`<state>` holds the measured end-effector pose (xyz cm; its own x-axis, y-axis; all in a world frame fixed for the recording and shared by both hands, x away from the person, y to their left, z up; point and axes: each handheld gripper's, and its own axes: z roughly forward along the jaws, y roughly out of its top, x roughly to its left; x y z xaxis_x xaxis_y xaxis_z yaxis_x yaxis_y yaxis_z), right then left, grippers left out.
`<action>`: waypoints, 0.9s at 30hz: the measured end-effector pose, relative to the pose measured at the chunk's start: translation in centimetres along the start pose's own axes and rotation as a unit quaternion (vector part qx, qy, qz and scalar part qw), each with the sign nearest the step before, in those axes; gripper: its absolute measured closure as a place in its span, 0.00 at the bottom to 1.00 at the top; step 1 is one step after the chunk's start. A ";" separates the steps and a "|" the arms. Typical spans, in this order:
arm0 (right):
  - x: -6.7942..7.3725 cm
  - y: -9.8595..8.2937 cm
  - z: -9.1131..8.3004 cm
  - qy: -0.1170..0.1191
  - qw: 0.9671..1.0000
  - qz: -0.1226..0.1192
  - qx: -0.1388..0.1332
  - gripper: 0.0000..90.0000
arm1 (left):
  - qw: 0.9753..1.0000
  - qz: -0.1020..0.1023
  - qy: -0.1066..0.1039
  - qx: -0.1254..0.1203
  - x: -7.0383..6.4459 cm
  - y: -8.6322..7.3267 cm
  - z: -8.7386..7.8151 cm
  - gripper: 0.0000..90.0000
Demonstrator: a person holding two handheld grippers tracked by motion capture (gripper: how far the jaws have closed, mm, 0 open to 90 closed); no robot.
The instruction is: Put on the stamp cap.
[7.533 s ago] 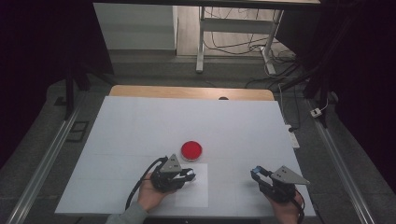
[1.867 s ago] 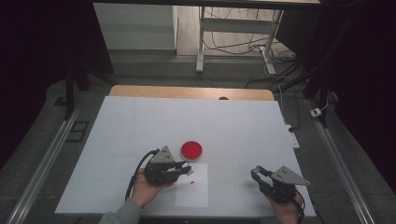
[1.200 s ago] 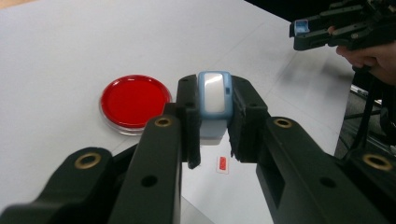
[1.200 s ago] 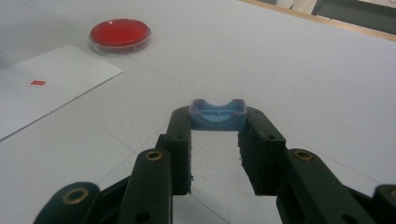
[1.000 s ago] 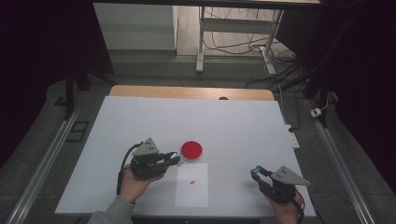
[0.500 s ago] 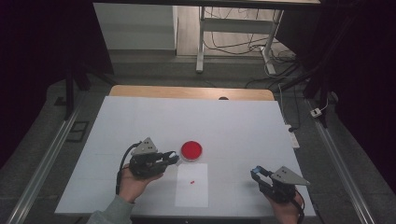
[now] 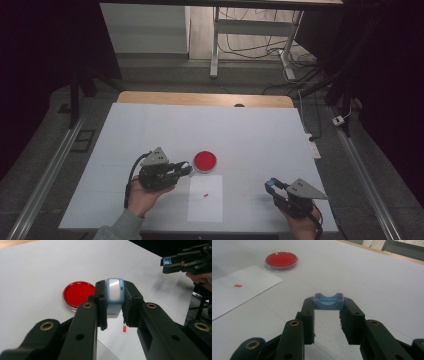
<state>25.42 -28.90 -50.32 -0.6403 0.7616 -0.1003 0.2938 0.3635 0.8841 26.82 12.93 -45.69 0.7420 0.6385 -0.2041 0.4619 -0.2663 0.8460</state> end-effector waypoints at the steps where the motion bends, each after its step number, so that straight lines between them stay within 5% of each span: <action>1: 0.1 0.0 0.1 0.002 1.000 0.000 0.000 0.72 | 1.000 0.001 0.000 0.000 0.0 0.0 0.0 0.84; 27: 3.5 1.4 2.9 0.034 0.999 -0.020 0.002 0.72 | 1.000 -0.004 -0.005 -0.002 0.1 0.0 0.1 0.84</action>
<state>25.63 -24.19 -50.78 -0.6985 0.7081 -0.1034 0.2700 0.3945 0.8783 26.98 12.96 -45.71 0.7426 0.6341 -0.2156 0.4662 -0.2583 0.8461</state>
